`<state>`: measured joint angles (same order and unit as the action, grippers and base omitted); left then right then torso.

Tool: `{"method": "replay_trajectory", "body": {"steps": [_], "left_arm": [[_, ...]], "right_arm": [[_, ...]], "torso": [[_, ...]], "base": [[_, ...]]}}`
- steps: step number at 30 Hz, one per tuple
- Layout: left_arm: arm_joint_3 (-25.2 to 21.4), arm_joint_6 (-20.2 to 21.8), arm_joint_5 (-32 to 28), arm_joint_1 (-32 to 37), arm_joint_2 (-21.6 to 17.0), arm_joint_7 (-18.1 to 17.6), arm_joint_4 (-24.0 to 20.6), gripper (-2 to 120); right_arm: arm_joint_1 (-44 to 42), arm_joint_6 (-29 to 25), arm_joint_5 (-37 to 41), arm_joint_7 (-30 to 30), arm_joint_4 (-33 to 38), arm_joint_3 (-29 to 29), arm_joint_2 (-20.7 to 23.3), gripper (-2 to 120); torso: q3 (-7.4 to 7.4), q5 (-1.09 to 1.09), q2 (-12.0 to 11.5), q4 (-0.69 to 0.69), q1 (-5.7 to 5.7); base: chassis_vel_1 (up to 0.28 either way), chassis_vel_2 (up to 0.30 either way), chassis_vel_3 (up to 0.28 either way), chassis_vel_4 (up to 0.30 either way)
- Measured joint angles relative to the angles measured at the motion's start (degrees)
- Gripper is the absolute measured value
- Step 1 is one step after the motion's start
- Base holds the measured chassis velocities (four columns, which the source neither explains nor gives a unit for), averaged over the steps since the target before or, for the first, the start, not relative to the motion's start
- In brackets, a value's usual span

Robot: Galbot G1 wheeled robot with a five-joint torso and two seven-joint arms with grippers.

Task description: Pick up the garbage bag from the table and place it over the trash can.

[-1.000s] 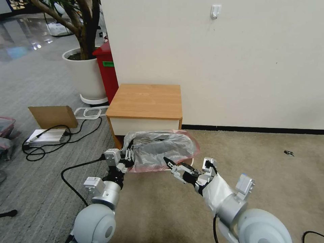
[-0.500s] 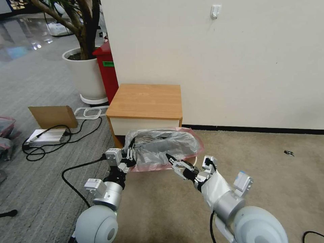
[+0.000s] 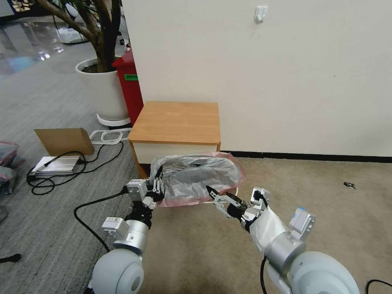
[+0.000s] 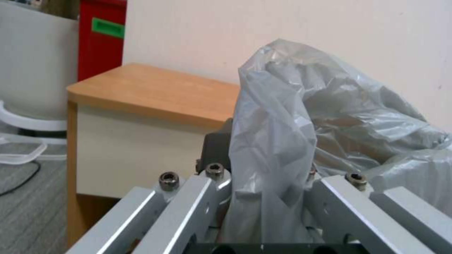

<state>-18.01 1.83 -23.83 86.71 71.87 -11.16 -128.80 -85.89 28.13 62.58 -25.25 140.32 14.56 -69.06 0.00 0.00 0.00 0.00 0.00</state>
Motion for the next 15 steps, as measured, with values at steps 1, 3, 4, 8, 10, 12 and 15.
{"method": "replay_trajectory", "body": {"steps": [1,3,4,8,10,12,15], "left_arm": [[0.0,-0.1,0.0,0.0,0.0,0.1,0.0,11],[0.1,-0.2,0.0,0.0,0.0,0.4,-0.1,11],[0.2,-0.4,0.0,0.0,0.0,0.6,-0.2,11],[0.5,-0.6,-0.2,0.3,0.1,1.0,-0.4,11],[0.7,-0.6,-1.1,0.4,0.1,1.1,-0.5,11],[0.7,-0.5,-2.3,0.4,0.1,1.0,-0.6,11],[0.7,-0.1,-3.6,0.4,0.2,0.8,-0.7,11]], "right_arm": [[0.1,0.0,0.0,0.0,-0.1,0.0,-0.1,85],[0.3,0.0,0.0,-0.1,-0.4,0.0,-0.3,84],[0.5,-0.1,0.0,-0.1,-0.6,-0.1,-0.5,84],[1.3,-0.8,-0.1,-0.1,-1.3,-0.5,-1.1,84],[1.6,-1.3,-0.2,-0.1,-1.5,-0.6,-1.7,84],[1.8,-1.6,-0.2,0.0,-1.8,-0.7,-2.1,84],[1.9,-2.0,-0.3,0.1,-2.1,-0.7,-2.3,84]], "torso": [[0.00,0.00,0.0,0.00,0.00],[0.00,0.00,0.0,0.00,0.00],[0.00,0.00,0.0,0.00,0.00],[0.00,0.00,0.0,0.00,0.00],[0.00,0.00,0.0,0.00,0.00],[0.00,0.00,0.0,0.00,0.00],[0.00,0.00,0.0,0.00,0.00]], "base": [[0.000,0.000,0.000,0.000],[0.000,0.000,0.000,0.000],[0.000,0.000,0.000,0.000],[0.000,0.000,0.000,0.000],[0.000,0.000,0.000,0.000],[0.000,0.000,0.000,0.000],[0.000,0.000,0.000,0.000]]}}
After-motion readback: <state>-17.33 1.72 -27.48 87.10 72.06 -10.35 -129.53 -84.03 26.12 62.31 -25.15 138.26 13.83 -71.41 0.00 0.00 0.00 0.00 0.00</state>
